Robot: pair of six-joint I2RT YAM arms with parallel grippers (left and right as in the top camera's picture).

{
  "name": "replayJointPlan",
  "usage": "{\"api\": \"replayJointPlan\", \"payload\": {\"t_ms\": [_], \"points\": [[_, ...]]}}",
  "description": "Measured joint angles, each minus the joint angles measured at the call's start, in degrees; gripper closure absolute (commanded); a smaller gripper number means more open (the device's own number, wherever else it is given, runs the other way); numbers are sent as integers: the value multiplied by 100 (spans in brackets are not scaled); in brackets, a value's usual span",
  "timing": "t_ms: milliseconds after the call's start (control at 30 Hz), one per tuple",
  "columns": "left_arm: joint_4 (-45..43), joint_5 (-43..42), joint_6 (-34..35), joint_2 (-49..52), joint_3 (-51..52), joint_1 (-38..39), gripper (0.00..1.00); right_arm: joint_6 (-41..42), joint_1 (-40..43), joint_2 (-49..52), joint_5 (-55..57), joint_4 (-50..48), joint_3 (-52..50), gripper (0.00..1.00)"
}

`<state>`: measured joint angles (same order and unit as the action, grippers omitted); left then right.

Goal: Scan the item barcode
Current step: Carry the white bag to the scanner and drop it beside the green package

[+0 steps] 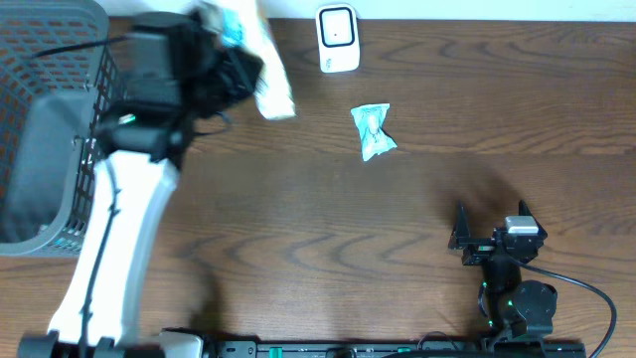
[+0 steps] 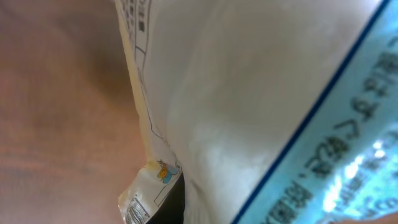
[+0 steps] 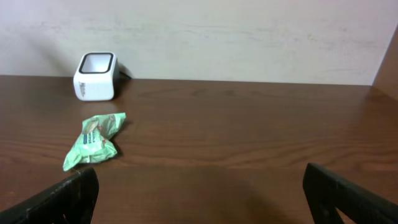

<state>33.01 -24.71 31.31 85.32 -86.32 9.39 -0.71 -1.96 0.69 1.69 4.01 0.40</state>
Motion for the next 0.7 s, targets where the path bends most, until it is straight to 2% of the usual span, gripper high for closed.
{"api": "replayJointPlan", "payload": {"t_ms": [100, 267, 300, 333, 367, 567, 700], "points": [[297, 444, 0, 490, 7, 448, 92, 0, 0, 0, -2, 0, 0, 1], [310, 831, 0, 1307, 7, 1034, 92, 0, 0, 0, -2, 0, 0, 1], [297, 857, 0, 1473, 9, 1121, 89, 0, 0, 0, 0, 0, 0, 1], [278, 879, 0, 1591, 9, 1178, 76, 0, 0, 0, -2, 0, 0, 1], [210, 920, 2, 1777, 9, 1244, 68, 0, 0, 0, -2, 0, 0, 1], [122, 1005, 24, 2107, 9, 1270, 51, 0, 0, 0, -2, 0, 0, 1], [118, 1008, 17, 2118, 9, 1270, 50, 0, 0, 0, -2, 0, 0, 1]]}}
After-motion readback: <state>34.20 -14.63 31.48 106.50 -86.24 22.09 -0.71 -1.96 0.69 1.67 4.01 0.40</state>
